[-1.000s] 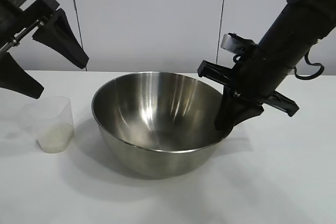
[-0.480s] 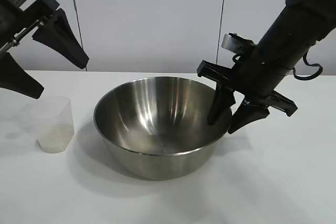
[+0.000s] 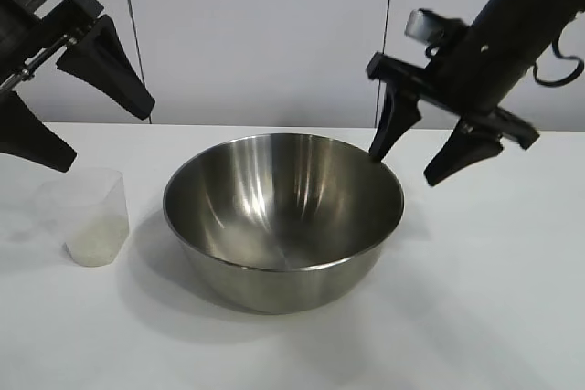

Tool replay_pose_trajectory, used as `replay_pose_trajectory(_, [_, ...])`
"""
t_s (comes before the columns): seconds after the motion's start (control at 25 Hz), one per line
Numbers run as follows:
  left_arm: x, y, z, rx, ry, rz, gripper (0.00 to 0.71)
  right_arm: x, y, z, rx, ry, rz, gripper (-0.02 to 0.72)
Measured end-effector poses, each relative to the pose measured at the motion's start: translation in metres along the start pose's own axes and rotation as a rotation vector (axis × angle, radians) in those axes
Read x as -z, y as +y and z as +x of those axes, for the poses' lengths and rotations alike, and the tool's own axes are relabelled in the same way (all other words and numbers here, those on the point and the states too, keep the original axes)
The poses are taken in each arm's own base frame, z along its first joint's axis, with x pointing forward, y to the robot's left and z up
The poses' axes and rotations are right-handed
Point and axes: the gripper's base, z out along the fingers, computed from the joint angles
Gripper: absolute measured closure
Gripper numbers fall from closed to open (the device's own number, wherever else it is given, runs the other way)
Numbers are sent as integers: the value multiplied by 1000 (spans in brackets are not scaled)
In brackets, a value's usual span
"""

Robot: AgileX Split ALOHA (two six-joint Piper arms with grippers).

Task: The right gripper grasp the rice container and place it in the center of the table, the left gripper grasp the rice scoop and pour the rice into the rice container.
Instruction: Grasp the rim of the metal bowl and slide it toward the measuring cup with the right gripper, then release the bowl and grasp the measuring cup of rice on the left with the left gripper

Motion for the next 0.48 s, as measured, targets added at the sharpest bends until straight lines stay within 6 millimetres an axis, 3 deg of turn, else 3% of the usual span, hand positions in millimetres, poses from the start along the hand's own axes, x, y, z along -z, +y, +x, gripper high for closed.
replay_pose_trajectory(0.24, [0,0,0,0,0,0,15,71,-37,-30,-4,-163,100,252])
replay_pose_trajectory(0.32, [0,0,0,0,0,0,15,100,-51,-28,11,-226,169,252])
replay_pose_trajectory(0.48, [0,0,0,0,0,0,15,178,-79,-9,11,-378,363,252])
